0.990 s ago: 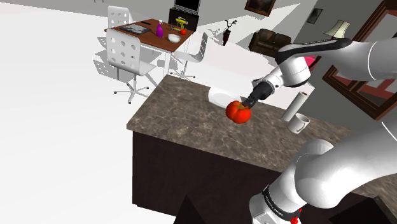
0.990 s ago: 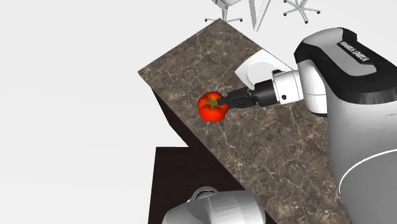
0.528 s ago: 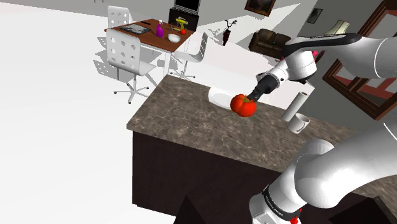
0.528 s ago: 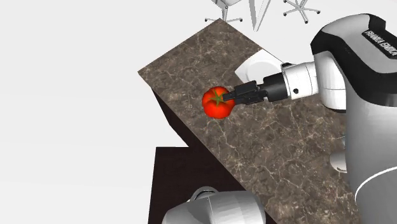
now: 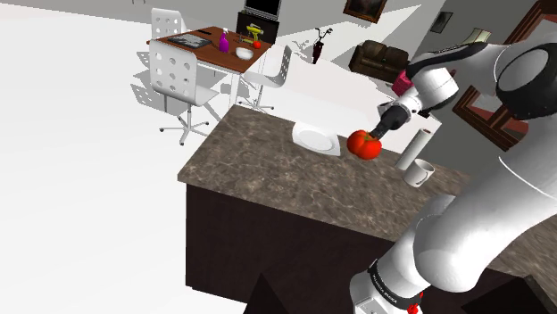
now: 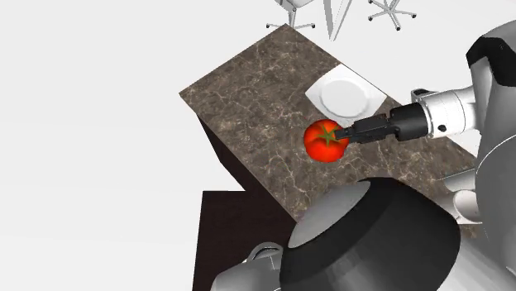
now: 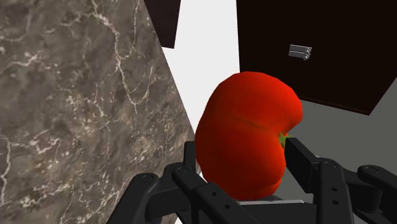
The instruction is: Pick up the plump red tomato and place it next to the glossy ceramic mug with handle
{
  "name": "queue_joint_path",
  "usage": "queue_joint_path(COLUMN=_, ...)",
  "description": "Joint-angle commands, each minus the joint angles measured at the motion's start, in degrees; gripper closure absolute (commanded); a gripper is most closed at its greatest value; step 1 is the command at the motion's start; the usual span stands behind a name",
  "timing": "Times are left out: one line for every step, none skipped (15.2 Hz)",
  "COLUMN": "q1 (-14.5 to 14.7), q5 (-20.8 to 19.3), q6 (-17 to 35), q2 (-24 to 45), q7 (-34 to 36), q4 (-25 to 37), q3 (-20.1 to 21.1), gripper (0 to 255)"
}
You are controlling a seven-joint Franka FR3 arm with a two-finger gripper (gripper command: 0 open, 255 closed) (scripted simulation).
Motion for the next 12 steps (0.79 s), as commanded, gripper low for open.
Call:
queue_joint_path(q1=-1.0, q5=2.3, q6=-5.8, q2=9.5, q7=-7.4, q4=5.2, q3=-4.1, gripper=255)
queue_joint_path(q1=-3.1, q5=3.4, q6=-8.6, q2=14.0, q7=-10.8, q4=7.7, q3=-4.7, gripper=255)
queue_joint_path(q1=-6.1, q5=4.1, q6=-11.1, q2=17.9, q7=-13.8, q4=10.2, q3=-4.1, gripper=255)
queue_joint_path(q1=-9.3, q5=4.7, q6=-13.3, q2=21.2, q7=-16.2, q4=12.8, q3=-3.1, gripper=255)
queue_joint_path(q1=-12.6, q5=5.1, q6=-15.2, q2=24.1, q7=-18.4, q4=15.4, q3=-2.0, gripper=255)
queue_joint_path(q1=-15.8, q5=5.4, q6=-17.0, q2=26.7, q7=-20.2, q4=18.0, q3=-0.8, gripper=255)
queue_joint_path(q1=-18.9, q5=5.7, q6=-18.7, q2=29.2, q7=-21.9, q4=20.8, q3=0.3, gripper=255)
queue_joint_path(q1=-22.0, q5=6.0, q6=-20.2, q2=31.5, q7=-23.3, q4=23.6, q3=1.5, gripper=255)
queue_joint_path(q1=-25.0, q5=6.4, q6=-21.8, q2=33.7, q7=-24.6, q4=26.5, q3=2.6, gripper=255)
queue_joint_path(q1=-27.9, q5=6.7, q6=-23.3, q2=35.9, q7=-25.8, q4=29.5, q3=3.6, gripper=255)
queue_joint_path(q1=-30.9, q5=7.1, q6=-24.8, q2=38.0, q7=-26.7, q4=32.7, q3=4.7, gripper=255)
queue_joint_path(q1=-33.8, q5=7.6, q6=-26.3, q2=40.1, q7=-27.5, q4=36.0, q3=5.7, gripper=255)
